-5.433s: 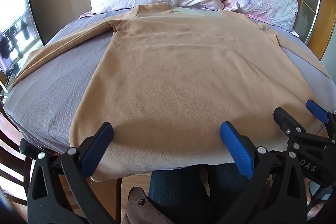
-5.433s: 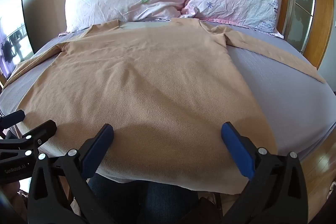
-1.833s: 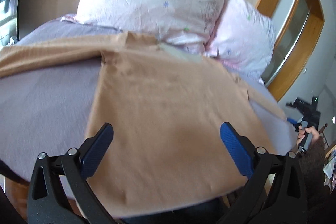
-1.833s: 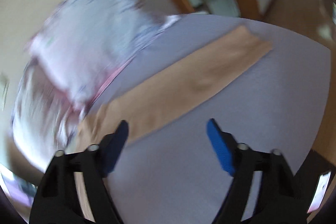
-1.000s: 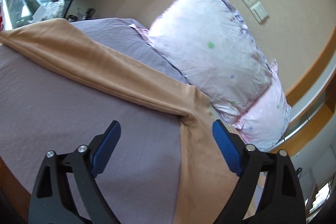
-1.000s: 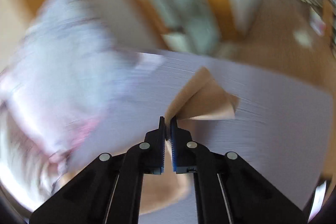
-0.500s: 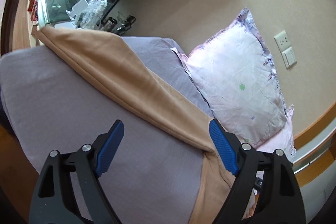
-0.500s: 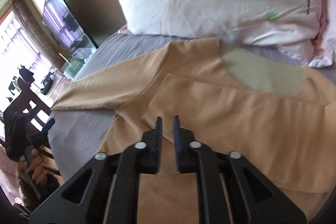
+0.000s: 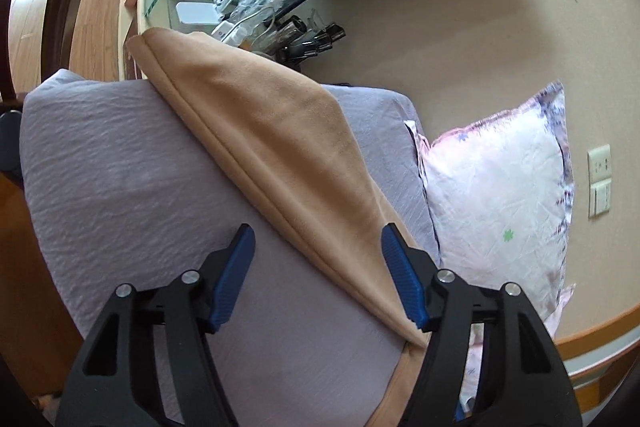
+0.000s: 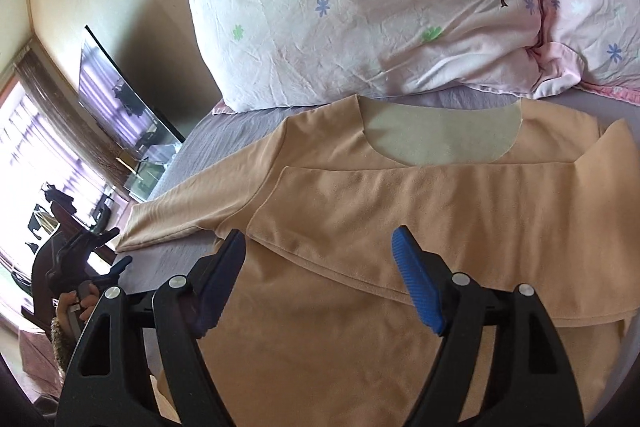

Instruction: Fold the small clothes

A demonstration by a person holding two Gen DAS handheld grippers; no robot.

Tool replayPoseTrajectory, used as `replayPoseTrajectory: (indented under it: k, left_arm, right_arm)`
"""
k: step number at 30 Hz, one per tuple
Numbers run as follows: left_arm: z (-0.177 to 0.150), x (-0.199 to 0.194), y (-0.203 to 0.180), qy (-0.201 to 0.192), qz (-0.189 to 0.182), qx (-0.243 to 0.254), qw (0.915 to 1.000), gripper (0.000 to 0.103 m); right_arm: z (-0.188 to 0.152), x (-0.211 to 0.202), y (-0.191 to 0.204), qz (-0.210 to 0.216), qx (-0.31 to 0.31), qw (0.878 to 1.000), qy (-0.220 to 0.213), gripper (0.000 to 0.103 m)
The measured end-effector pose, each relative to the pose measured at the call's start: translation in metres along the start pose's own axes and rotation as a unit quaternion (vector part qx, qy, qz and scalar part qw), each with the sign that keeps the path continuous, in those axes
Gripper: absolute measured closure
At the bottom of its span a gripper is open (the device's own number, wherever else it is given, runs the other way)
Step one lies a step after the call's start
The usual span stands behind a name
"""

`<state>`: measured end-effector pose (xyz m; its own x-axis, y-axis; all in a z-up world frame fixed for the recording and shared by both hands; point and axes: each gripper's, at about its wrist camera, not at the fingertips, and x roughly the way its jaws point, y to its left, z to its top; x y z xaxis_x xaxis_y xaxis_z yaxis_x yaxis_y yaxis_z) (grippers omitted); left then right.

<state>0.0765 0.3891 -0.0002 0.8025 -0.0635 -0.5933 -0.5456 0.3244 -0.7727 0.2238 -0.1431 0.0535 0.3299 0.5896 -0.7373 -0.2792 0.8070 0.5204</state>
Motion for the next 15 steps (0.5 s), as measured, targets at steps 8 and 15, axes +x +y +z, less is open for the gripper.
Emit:
replayPoseTrajectory:
  k: [8, 15]
  left_arm:
    - [0.028, 0.012, 0.005, -0.017, 0.066, -0.018, 0.9975, 0.095]
    - [-0.013, 0.004, -0.123, -0.083, 0.052, 0.193, 0.9763, 0.099]
  right_arm:
    - [-0.005, -0.024, 0.002, 0.026, -0.007, 0.999, -0.021, 0.025]
    - [0.000, -0.067, -0.023, -0.005, 0.003, 0.996, -0.086, 0.025]
